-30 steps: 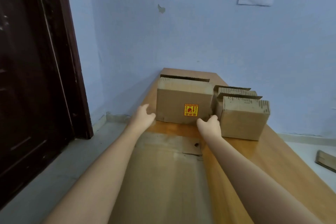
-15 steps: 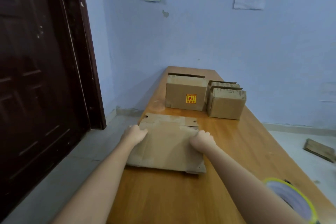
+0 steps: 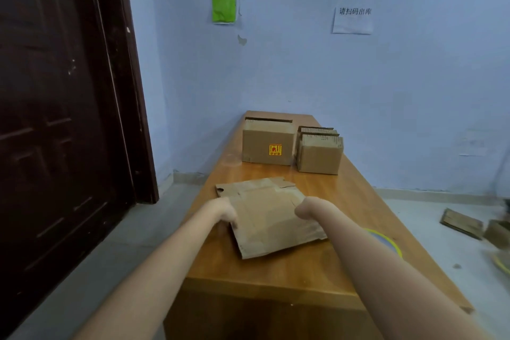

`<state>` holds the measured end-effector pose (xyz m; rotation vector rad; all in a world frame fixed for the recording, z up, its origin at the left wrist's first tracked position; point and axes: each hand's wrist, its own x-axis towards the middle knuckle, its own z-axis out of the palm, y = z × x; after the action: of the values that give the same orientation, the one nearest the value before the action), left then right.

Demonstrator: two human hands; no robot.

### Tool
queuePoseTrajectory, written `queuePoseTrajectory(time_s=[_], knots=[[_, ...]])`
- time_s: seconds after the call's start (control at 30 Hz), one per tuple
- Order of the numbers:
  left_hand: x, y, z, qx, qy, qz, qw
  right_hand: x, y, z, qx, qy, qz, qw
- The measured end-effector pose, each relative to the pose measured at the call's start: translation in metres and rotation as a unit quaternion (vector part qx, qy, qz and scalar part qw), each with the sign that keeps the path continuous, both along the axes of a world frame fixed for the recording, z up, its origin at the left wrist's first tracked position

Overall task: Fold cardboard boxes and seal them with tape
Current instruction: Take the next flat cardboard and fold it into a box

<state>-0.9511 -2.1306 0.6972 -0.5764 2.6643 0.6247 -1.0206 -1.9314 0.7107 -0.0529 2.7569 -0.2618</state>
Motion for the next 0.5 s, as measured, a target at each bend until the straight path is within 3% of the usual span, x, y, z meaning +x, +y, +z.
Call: queuePoseTrajectory(time_s=[0.13,0.23,0.37,0.5], knots=[[0.009,0.025,0.008,-0.028,-0.066,-0.004,0.997,0.029,0.014,0.018,-0.029,-0.042,0.035,0.998],[0.015,0.043,0.011,-0.044,-0.095,-0.061,0.993,0.035,0.019,0.017,-0.021,-0.064,0.052,0.996],[0.025,0.07,0.016,-0.122,-0.099,-0.114,0.981,0.024,0.018,-0.004,0.002,-0.047,0.081,0.996],[0.021,0.056,0.029,-0.232,-0.041,-0.059,0.97,0.013,0.024,-0.017,0.049,0.009,0.151,0.987]])
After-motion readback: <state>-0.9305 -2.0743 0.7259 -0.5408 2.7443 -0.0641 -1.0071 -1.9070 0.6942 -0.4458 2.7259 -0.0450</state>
